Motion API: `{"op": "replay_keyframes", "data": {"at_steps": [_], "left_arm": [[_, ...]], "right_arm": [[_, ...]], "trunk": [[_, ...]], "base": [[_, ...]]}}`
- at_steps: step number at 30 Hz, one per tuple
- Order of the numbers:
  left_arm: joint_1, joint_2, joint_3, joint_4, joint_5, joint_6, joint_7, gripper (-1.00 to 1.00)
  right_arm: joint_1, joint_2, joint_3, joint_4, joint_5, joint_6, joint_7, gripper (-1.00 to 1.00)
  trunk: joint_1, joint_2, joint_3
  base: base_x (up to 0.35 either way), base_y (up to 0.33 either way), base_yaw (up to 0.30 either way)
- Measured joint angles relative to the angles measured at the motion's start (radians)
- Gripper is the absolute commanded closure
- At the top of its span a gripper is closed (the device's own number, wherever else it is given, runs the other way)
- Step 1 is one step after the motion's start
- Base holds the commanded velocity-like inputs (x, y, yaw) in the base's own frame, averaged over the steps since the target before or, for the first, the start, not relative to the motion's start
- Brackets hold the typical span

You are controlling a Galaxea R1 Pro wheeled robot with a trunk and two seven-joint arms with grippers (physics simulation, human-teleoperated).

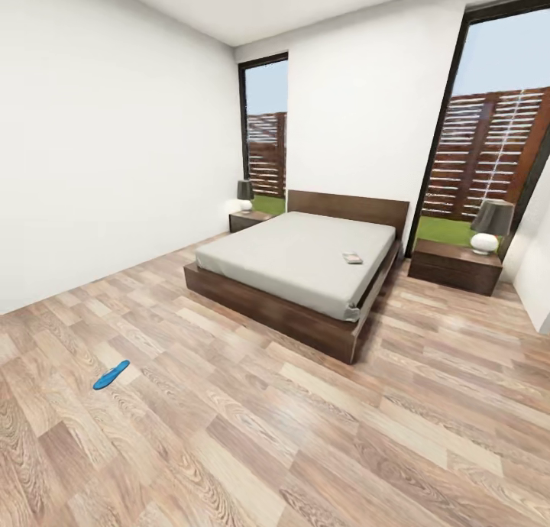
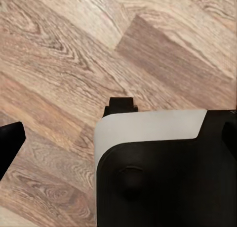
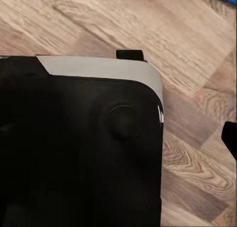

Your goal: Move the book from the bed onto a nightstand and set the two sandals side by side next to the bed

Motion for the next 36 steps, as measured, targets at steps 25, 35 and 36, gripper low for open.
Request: {"op": "replay_keyframes", "data": {"at_steps": [25, 35, 36], "left_arm": [[-0.505, 0.01, 0.0, -0.531, -0.007, 0.696, 0.07, -1.0], [-0.514, -0.027, -0.002, -0.604, 0.005, 0.728, 0.072, -1.0], [-0.514, -0.031, -0.002, -0.603, 0.004, 0.728, 0.072, -1.0]], "right_arm": [[-0.436, -0.001, -0.001, -0.602, 0.0, 0.729, -0.145, -1.0], [-0.452, 0.0, -0.001, -0.747, 0.003, 0.734, -0.164, -1.0], [-0.452, 0.0, -0.001, -0.752, 0.003, 0.735, -0.166, -1.0]], "trunk": [[0.0, 0.0, -0.03], [0.0, 0.0, -0.041], [0.0, 0.0, -0.042]], "base": [[0.325, 0.131, 0.187], [0.314, 0.178, 0.168], [0.314, 0.158, 0.051]]}}
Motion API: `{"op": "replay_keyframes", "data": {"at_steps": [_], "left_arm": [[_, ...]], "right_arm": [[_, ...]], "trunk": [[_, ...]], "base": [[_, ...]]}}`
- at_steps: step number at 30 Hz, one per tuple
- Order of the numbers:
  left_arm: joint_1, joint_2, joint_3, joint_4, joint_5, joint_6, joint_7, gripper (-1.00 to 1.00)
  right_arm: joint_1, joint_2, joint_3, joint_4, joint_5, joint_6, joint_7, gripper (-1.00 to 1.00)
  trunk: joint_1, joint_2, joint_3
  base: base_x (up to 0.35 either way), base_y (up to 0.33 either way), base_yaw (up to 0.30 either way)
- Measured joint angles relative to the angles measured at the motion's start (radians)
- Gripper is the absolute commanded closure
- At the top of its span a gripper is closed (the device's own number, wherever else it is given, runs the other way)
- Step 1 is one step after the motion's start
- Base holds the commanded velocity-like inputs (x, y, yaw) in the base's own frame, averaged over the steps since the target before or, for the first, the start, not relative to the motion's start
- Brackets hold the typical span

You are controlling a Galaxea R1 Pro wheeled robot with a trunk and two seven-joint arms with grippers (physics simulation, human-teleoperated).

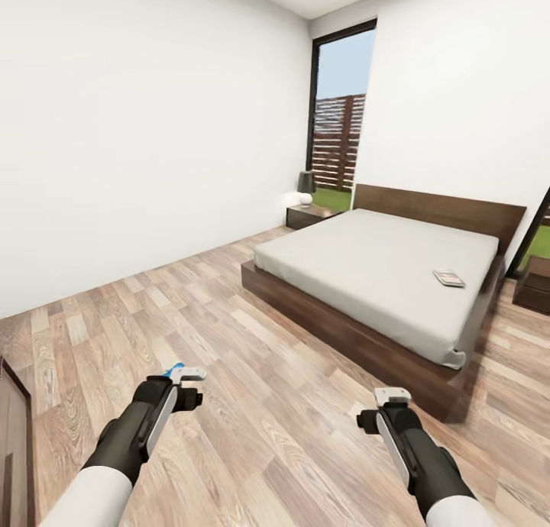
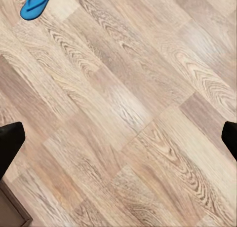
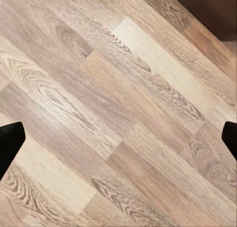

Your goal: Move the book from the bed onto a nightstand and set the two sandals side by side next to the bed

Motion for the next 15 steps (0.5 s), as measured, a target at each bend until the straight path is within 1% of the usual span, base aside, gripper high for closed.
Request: {"op": "replay_keyframes", "data": {"at_steps": [2, 7, 9, 12, 15], "left_arm": [[0.0, -0.013, -0.001, 0.003, 0.002, -0.001, 0.001, -1.0], [0.0, -0.02, 0.0, -0.001, 0.003, -0.002, 0.002, -1.0], [0.0, -0.029, 0.0, -0.002, 0.004, -0.002, 0.002, -1.0], [0.0, -0.038, 0.0, -0.002, 0.003, -0.002, 0.002, -1.0], [0.0, -0.042, 0.0, -0.002, 0.002, -0.002, 0.002, -1.0]], "right_arm": [[0.0, 0.0, 0.001, -0.011, -0.002, 0.004, -0.004, -1.0], [0.0, 0.0, 0.004, -0.015, -0.007, 0.002, -0.001, -1.0], [0.0, 0.0, 0.002, -0.016, -0.007, 0.001, -0.001, -1.0], [-0.001, 0.0, 0.0, -0.016, -0.007, 0.002, -0.002, -1.0], [-0.001, 0.0, -0.002, -0.015, -0.008, 0.004, -0.002, -1.0]], "trunk": [[0.0, 0.0, 0.0], [0.0, 0.0, -0.001], [0.0, 0.0, -0.001], [0.0, 0.0, -0.001], [0.0, 0.0, -0.001]], "base": [[0.314, 0.155, 0.024], [0.314, 0.154, 0.008], [0.314, 0.153, 0.064], [0.315, 0.149, 0.164], [0.32, 0.119, 0.24]]}}
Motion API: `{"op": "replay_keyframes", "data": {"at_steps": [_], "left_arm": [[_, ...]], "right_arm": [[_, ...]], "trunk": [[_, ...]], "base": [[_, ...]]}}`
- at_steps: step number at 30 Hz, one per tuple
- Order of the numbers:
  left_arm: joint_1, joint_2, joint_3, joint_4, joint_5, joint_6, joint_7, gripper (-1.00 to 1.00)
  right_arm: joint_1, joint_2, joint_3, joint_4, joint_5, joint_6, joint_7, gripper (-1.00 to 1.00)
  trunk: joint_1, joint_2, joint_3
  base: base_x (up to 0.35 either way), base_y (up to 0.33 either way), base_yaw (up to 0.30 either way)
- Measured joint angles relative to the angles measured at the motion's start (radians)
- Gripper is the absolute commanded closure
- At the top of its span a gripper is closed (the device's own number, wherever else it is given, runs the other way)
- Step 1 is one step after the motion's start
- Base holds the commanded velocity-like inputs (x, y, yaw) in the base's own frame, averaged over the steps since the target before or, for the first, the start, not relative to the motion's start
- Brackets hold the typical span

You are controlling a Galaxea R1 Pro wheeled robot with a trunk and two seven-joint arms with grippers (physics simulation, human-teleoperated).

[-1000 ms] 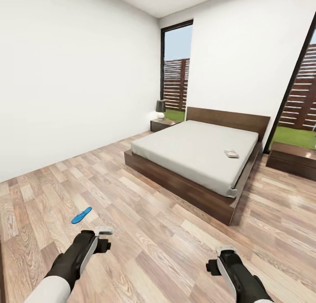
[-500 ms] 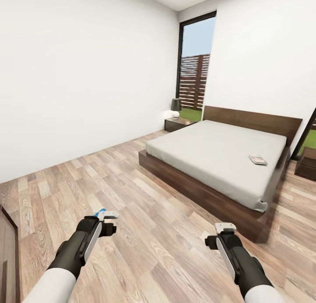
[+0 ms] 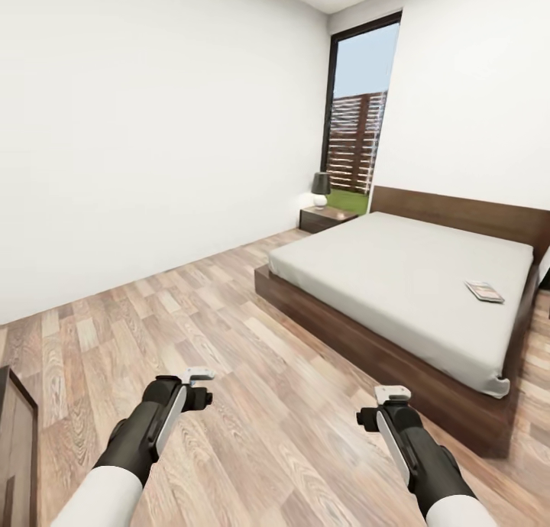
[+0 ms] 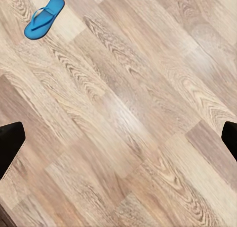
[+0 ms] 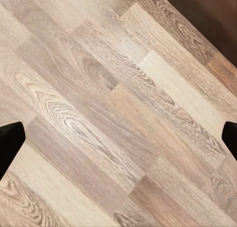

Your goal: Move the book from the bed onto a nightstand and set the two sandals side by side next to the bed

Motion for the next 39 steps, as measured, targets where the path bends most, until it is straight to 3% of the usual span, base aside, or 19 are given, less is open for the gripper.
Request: {"op": "replay_keyframes", "data": {"at_steps": [22, 39], "left_arm": [[0.0, -0.001, 0.002, 0.0, 0.0, 0.0, 0.0, -1.0], [0.0, -0.001, 0.002, -0.001, -0.002, 0.0, 0.0, -1.0]], "right_arm": [[0.0, -0.002, -0.002, -0.004, 0.0, 0.008, -0.003, -1.0], [0.0, -0.004, -0.002, -0.019, 0.0, 0.008, -0.004, -1.0]], "trunk": [[0.0, 0.0, 0.0], [0.0, 0.0, -0.013]], "base": [[0.329, 0.057, 0.109], [0.335, 0.0, 0.013]]}}
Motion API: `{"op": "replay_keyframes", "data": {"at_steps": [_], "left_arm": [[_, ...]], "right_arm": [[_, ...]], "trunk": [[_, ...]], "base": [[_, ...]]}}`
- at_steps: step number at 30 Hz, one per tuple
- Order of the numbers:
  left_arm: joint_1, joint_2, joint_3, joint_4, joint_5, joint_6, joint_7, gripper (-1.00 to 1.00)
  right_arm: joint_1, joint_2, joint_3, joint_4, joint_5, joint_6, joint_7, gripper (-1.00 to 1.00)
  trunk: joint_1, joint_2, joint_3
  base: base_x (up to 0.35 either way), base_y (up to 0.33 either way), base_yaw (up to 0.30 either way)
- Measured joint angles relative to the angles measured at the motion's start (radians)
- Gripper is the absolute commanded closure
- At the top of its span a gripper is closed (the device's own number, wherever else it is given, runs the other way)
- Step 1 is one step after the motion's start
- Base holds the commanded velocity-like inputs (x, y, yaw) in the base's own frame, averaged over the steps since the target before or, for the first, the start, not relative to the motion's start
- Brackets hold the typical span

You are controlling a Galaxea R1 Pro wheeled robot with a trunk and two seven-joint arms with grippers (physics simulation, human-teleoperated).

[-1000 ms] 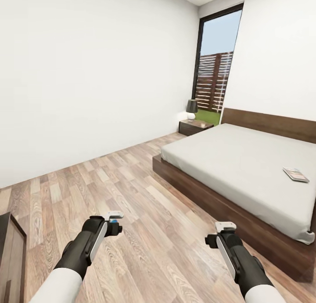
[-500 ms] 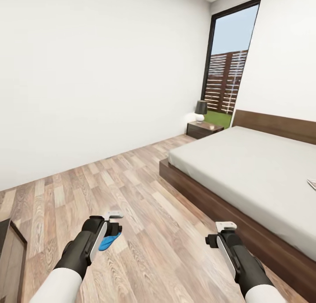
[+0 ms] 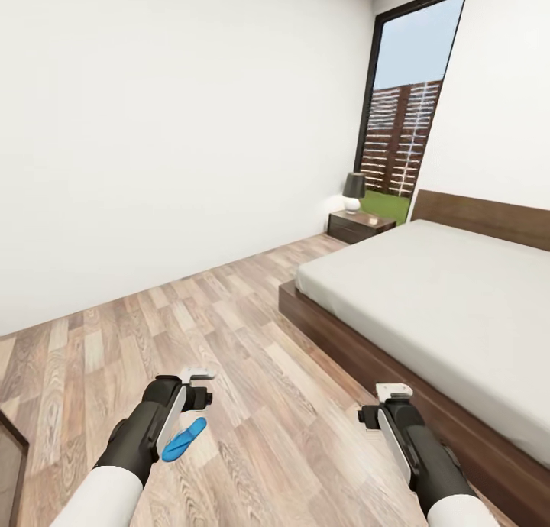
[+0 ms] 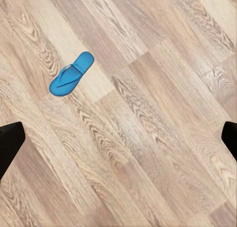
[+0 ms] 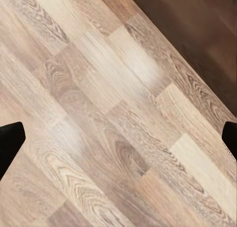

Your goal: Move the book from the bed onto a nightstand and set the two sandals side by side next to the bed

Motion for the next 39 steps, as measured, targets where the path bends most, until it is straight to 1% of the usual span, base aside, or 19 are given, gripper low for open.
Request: {"op": "replay_keyframes", "data": {"at_steps": [4, 5, 8, 13, 20, 39], "left_arm": [[0.0, 0.0, 0.0, 0.0, 0.0, 0.0, 0.0, -1.0], [0.0, 0.0, 0.0, 0.0, 0.0, 0.0, 0.0, -1.0], [0.0, 0.0, 0.0, 0.0, 0.0, 0.0, 0.0, -1.0], [0.0, 0.0, 0.0, 0.0, 0.001, 0.0, 0.0, -1.0], [0.0, -0.001, 0.0, 0.0, 0.001, 0.0, 0.0, -1.0], [0.0, 0.0, 0.0, 0.0, 0.001, 0.0, 0.0, -1.0]], "right_arm": [[0.0, -0.002, 0.002, -0.031, 0.001, 0.0, 0.0, -1.0], [0.0, -0.001, 0.002, -0.052, 0.002, 0.0, 0.0, -1.0], [0.0, -0.001, 0.002, -0.073, 0.002, 0.006, 0.001, -1.0], [0.0, 0.002, 0.001, -0.082, 0.0, 0.028, 0.001, -1.0], [0.0, 0.002, 0.001, -0.083, -0.001, 0.033, 0.001, -1.0], [0.0, 0.004, 0.001, -0.083, 0.003, 0.029, -0.001, -1.0]], "trunk": [[0.0, 0.0, -0.001], [0.0, 0.0, -0.001], [0.0, 0.0, -0.001], [0.0, 0.0, -0.001], [0.0, 0.0, -0.001], [0.0, 0.0, -0.001]], "base": [[0.323, 0.076, -0.013], [0.285, 0.178, -0.086], [0.258, 0.226, -0.188], [0.234, 0.26, -0.259], [0.224, 0.27, -0.245], [0.259, 0.242, -0.011]]}}
